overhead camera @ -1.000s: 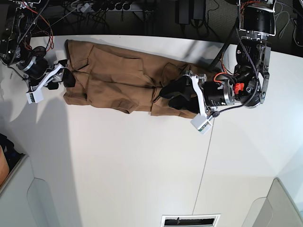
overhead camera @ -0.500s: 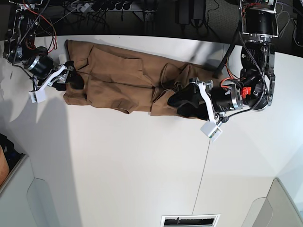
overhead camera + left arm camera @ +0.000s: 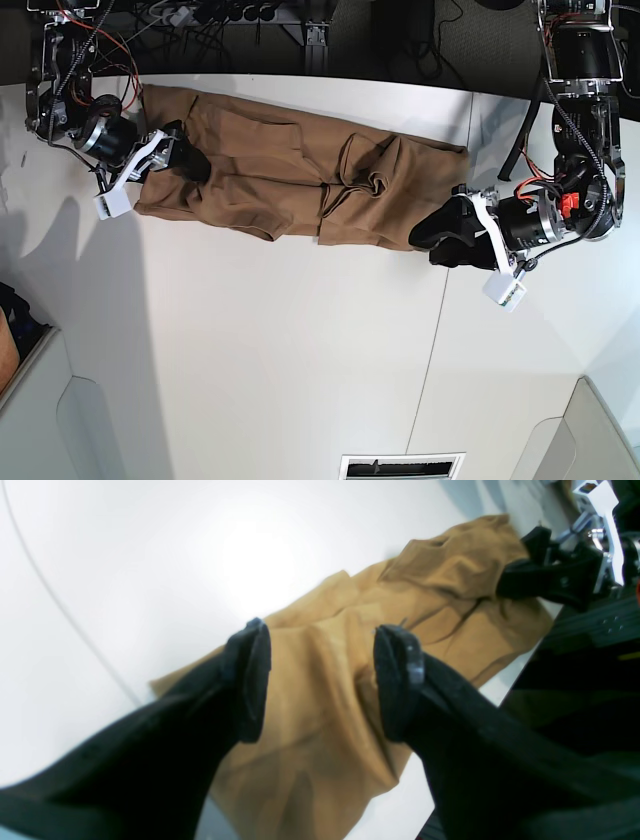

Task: Layout the t-shirt on the table in an organized manner, then fold the t-shirt properly
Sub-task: 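Grasp the strip end with the left gripper and fold it toward the right gripper, then move the left gripper to the folded end and regrasp it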

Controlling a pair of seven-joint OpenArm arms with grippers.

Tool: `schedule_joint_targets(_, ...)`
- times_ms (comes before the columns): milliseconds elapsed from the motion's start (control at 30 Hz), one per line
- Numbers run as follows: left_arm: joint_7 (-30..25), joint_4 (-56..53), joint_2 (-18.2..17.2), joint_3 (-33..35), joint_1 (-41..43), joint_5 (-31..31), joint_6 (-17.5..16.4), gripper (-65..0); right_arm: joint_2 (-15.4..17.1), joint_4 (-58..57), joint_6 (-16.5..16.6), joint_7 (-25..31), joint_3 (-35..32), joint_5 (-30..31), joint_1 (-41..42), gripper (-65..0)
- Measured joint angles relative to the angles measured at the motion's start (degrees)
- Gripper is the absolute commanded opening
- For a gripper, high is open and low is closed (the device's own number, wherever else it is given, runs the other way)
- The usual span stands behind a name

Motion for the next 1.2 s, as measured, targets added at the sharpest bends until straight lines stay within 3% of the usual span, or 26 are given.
schedule_joint_targets(167, -0.02, 0.00, -0.96, -0.90, 0.00, -0.22, 0.00, -29.8, -0.07, -0.17, -0.15, -1.03, -1.27, -1.05, -0.04, -65.0)
schedule_joint_targets(400, -0.44, 0.00, -0.96, -8.28, 0.20, -0.17, 0.00, -29.8, -0.17, -0.17, 0.37, 1.09, 0.22, -4.15, 0.31, -65.0)
schedule_joint_targets(700, -3.30, 0.00, -2.45, -8.50, 8.57, 2.95, -0.02, -29.8, 0.98, -0.68, -0.72, -0.87, 11.63, -7.17, 3.80, -65.0)
schedule_joint_targets(900, -10.01, -4.15, 0.98, -2.75, 11.58, 12.46, 0.11, -30.2, 1.68, -0.68, -0.72, -1.14, 13.07, -4.76, 6.38, -65.0)
schedule_joint_targets(1067, -14.56, -6.43, 5.31, 5.38, 9.11, 19.08, -0.07, -35.2, 1.53, -0.66, -0.72, -1.57, 13.09, -2.95, 7.56, -65.0)
schedule_joint_targets(1200, -15.30, -7.19, 6.78, 10.19, 7.74, 20.15, -0.24, -35.2, -1.03, 2.64, -0.74, -1.95, 13.16, -2.99, 8.26, -65.0)
